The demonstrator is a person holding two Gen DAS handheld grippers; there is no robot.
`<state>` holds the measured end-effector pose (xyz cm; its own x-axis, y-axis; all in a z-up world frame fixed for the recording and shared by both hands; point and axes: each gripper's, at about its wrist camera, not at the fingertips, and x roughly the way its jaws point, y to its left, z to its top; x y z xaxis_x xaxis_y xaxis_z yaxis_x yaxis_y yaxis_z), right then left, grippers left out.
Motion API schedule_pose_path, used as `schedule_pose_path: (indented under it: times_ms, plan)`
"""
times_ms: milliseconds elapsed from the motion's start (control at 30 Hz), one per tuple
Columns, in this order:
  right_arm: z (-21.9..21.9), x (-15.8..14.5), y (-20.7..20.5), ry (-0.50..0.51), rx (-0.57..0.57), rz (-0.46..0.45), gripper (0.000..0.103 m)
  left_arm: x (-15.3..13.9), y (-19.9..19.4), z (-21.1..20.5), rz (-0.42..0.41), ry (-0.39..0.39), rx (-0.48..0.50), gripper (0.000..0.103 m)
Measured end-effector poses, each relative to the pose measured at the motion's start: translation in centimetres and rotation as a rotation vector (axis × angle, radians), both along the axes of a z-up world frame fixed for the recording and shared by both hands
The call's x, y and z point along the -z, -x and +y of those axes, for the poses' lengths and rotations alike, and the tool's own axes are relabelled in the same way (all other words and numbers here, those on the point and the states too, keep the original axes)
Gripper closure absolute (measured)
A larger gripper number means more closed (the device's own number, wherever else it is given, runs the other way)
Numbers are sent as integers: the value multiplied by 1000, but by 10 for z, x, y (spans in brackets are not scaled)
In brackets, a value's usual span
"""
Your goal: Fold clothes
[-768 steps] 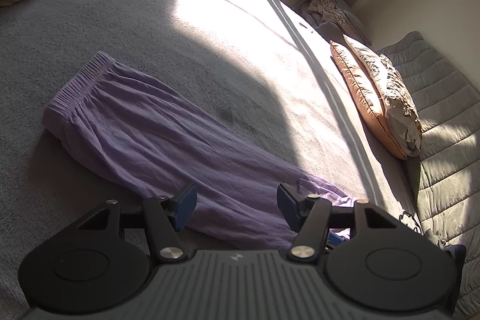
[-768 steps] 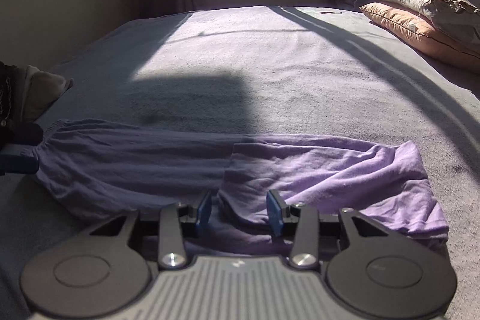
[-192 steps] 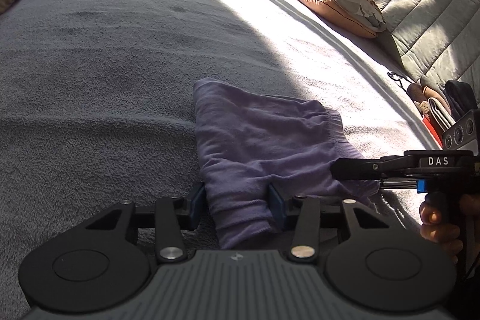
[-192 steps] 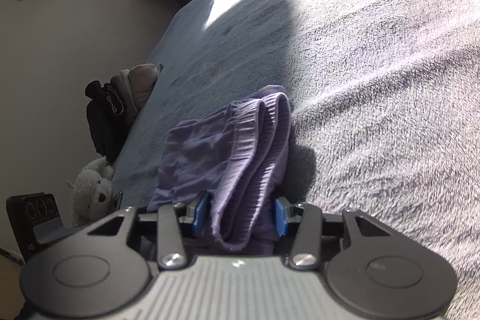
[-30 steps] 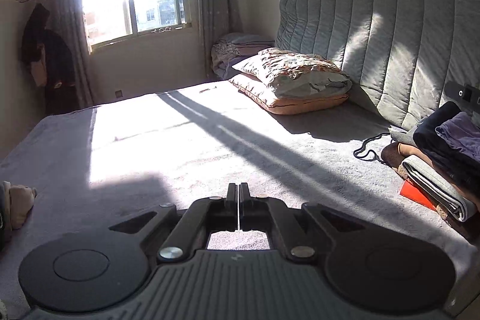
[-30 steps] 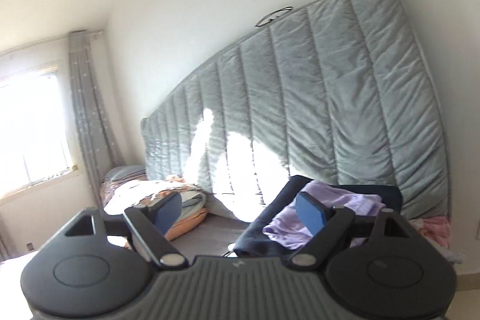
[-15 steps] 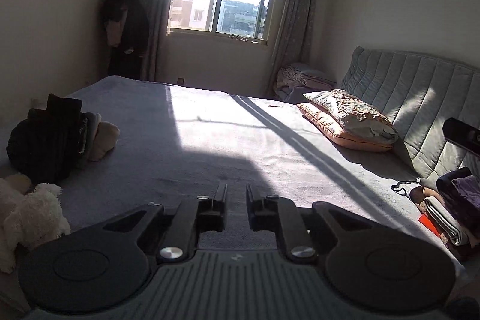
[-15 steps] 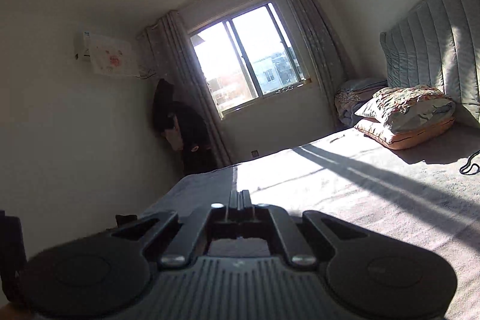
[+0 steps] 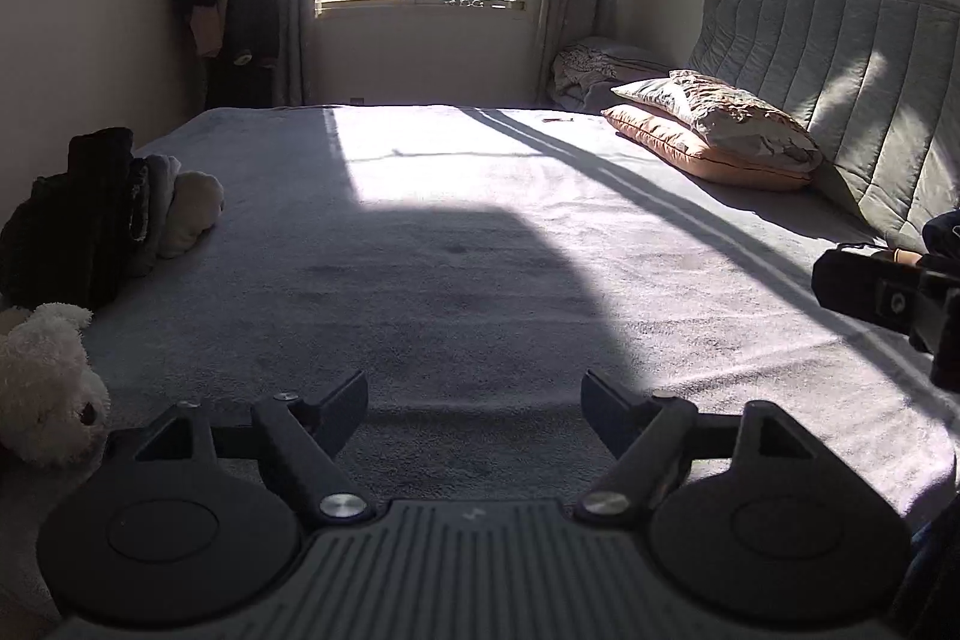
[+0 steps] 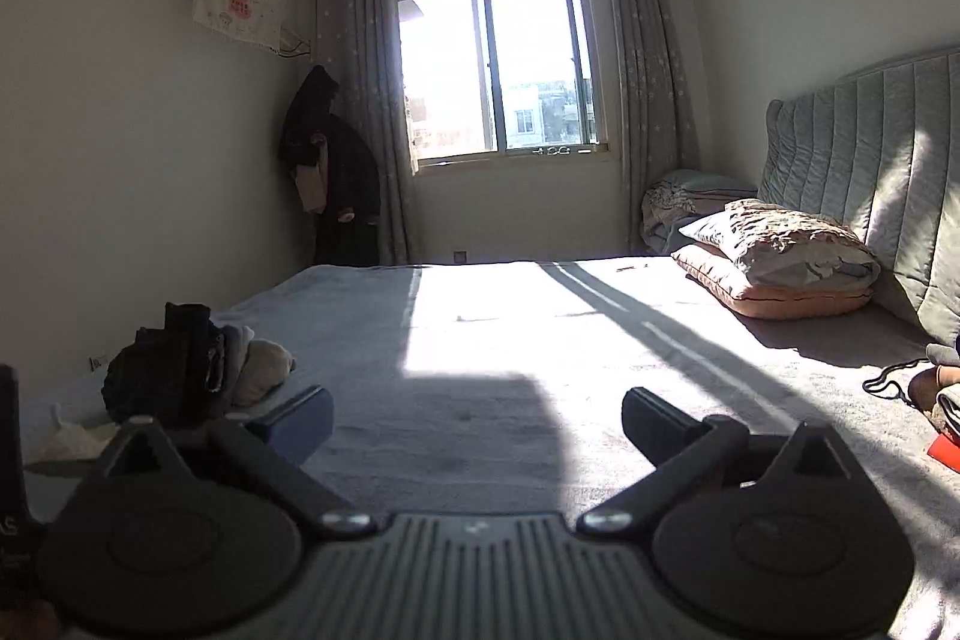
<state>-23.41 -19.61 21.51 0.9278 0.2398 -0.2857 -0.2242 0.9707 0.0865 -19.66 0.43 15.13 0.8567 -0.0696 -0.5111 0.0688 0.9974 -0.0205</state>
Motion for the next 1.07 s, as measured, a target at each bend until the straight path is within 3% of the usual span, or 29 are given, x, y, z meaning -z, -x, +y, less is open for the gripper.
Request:
schedule_pose_path:
  times_ms: [167, 333, 433, 567, 633, 733, 1067]
  plan:
    - [2, 54, -66, 72, 27, 183, 0, 51, -63, 16, 187, 1, -29, 22]
    - [5, 108, -132, 144, 55, 366, 0, 71, -116, 12, 226, -41, -44, 21]
    - [6, 141, -172, 188, 71, 475, 0, 83, -138, 11, 196, -51, -39, 16]
    - [-1, 186, -201, 235, 123, 460, 0, 123, -161, 16, 195, -66, -88, 8]
    - [-6, 206, -198, 187, 161, 434, 0, 123, -164, 18, 154, 3, -122, 0]
    - [11, 203, -197, 163, 204, 398, 0, 122, -171, 10, 136, -8, -62, 0]
    - [16, 206, -199, 166, 163, 360, 0, 132, -177, 10, 103, 26, -74, 0]
